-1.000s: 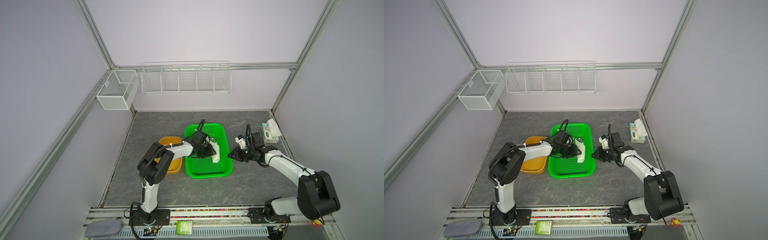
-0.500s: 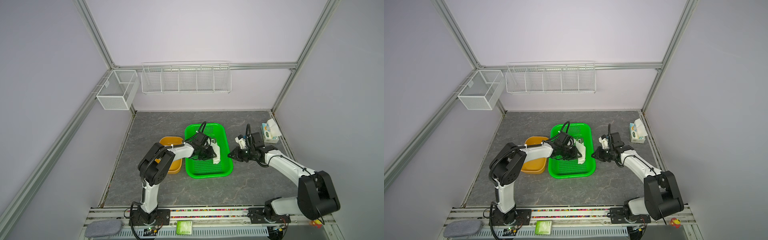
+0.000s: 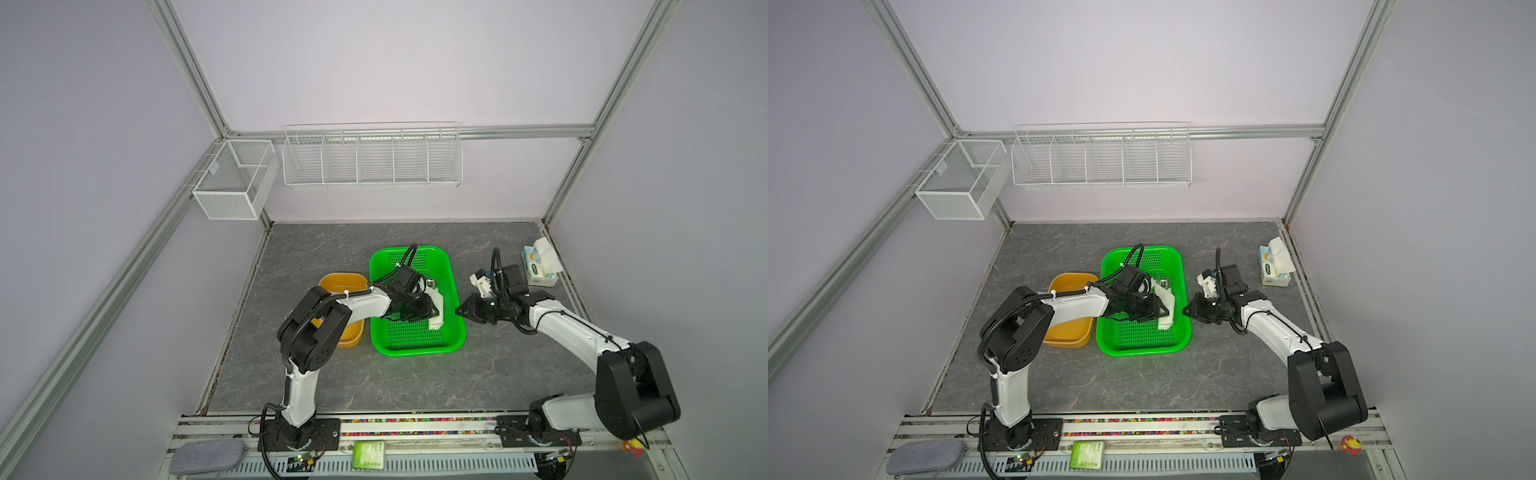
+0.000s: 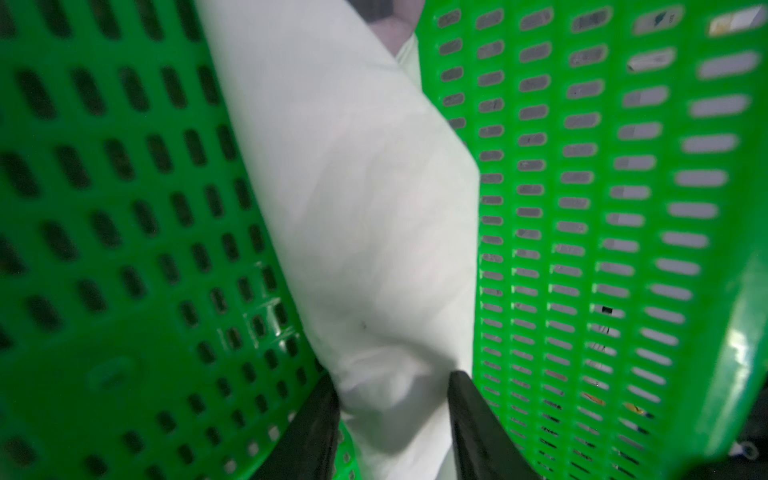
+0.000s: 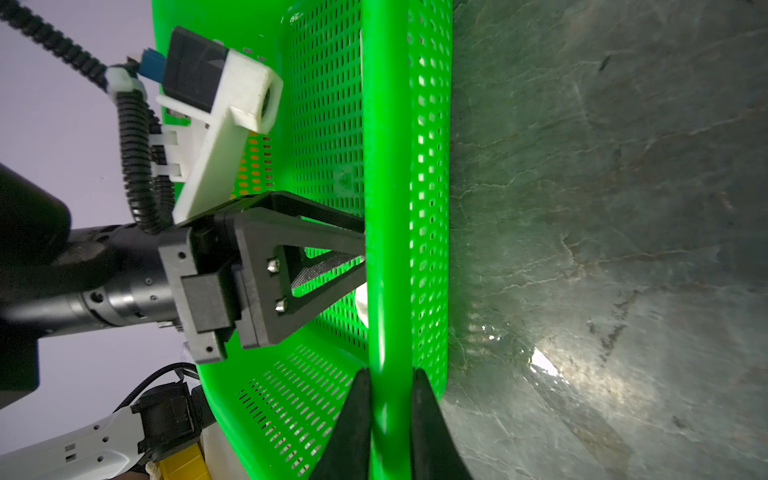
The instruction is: Place the utensils on the paper napkin and roll it up
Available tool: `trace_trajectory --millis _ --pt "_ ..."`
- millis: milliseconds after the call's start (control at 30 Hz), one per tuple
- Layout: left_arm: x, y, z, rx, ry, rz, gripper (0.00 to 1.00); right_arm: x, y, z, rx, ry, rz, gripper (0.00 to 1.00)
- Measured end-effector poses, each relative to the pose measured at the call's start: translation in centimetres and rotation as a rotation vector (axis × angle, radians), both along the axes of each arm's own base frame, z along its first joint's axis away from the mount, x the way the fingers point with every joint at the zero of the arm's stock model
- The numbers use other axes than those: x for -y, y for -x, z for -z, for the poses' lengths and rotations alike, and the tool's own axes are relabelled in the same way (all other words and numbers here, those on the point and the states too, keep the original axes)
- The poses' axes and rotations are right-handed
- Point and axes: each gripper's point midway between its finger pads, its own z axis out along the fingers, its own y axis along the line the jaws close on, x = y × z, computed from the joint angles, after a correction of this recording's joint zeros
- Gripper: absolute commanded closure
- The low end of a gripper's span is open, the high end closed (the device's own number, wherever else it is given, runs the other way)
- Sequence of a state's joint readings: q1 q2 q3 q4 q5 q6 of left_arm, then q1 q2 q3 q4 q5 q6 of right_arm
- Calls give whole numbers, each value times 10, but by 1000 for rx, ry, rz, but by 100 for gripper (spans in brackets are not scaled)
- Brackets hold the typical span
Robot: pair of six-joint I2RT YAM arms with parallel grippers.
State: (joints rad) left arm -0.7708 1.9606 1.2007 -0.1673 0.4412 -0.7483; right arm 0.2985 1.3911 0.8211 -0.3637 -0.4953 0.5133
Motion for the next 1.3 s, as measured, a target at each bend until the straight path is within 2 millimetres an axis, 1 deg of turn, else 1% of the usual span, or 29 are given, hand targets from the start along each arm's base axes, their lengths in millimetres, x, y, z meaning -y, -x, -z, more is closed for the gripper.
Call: trace_trajectory --millis 67,100,233,300,333,400,467,533,600,667,767,833,900,933,967,1033,1067,1100,1133,1167,1200,1233,1300 --pt "-2 1 -7 14 4 -5 50 2 -1 0 -1 14 11 74" --pt "-3 0 -13 27 8 -9 48 4 -2 0 -1 24 18 70" --pt "-6 -4 -45 99 37 -20 46 7 -7 -2 7 45 38 65" --pt "-7 -6 -59 133 51 -20 46 8 -8 -3 12 51 42 64" --pt "-7 -6 -64 144 56 -21 46 8 -9 -3 12 53 44 62" --pt "-8 -6 -68 152 58 -22 46 9 -8 -2 11 60 45 58" --pt "-9 -7 -67 158 53 -26 46 10 -8 -2 9 66 47 53" --pt "-13 -7 -66 170 35 -30 46 11 -8 -3 10 72 48 46" --pt "-21 -7 -69 199 7 -39 45 12 -10 -9 28 78 48 36" --pt "-33 -8 -80 252 -15 -57 43 14 -14 -21 67 86 56 28" --pt "-57 -13 -114 374 -40 -109 38 23 -20 -46 165 118 83 15" --pt "-81 -19 -141 474 -67 -181 32 34 -24 -66 253 156 121 10" --pt "-110 -25 -166 579 -101 -263 28 50 -28 -86 346 208 178 8" --pt "-128 -28 -177 629 -120 -314 16 59 -29 -97 391 238 212 8" --pt "-146 -30 -184 669 -140 -360 2 69 -32 -105 435 276 251 8" --pt "-195 -37 -192 739 -200 -478 1 94 -36 -124 537 371 336 8" --pt "-218 -39 -192 760 -238 -535 1 104 -39 -131 588 413 369 6" --pt "-245 -41 -191 779 -285 -602 1 116 -41 -135 645 472 405 2" --pt "-274 -42 -189 793 -340 -671 1 128 -42 -136 689 531 433 0" --pt "-295 -43 -187 800 -379 -722 1 139 -44 -132 724 593 459 2" --pt "-321 -43 -184 807 -430 -786 1 150 -46 -125 746 660 476 3" --pt "-345 -42 -182 815 -475 -843 1 160 -48 -115 755 728 487 3" --pt "-387 -43 -175 828 -556 -943 1 182 -54 -87 724 843 498 2"
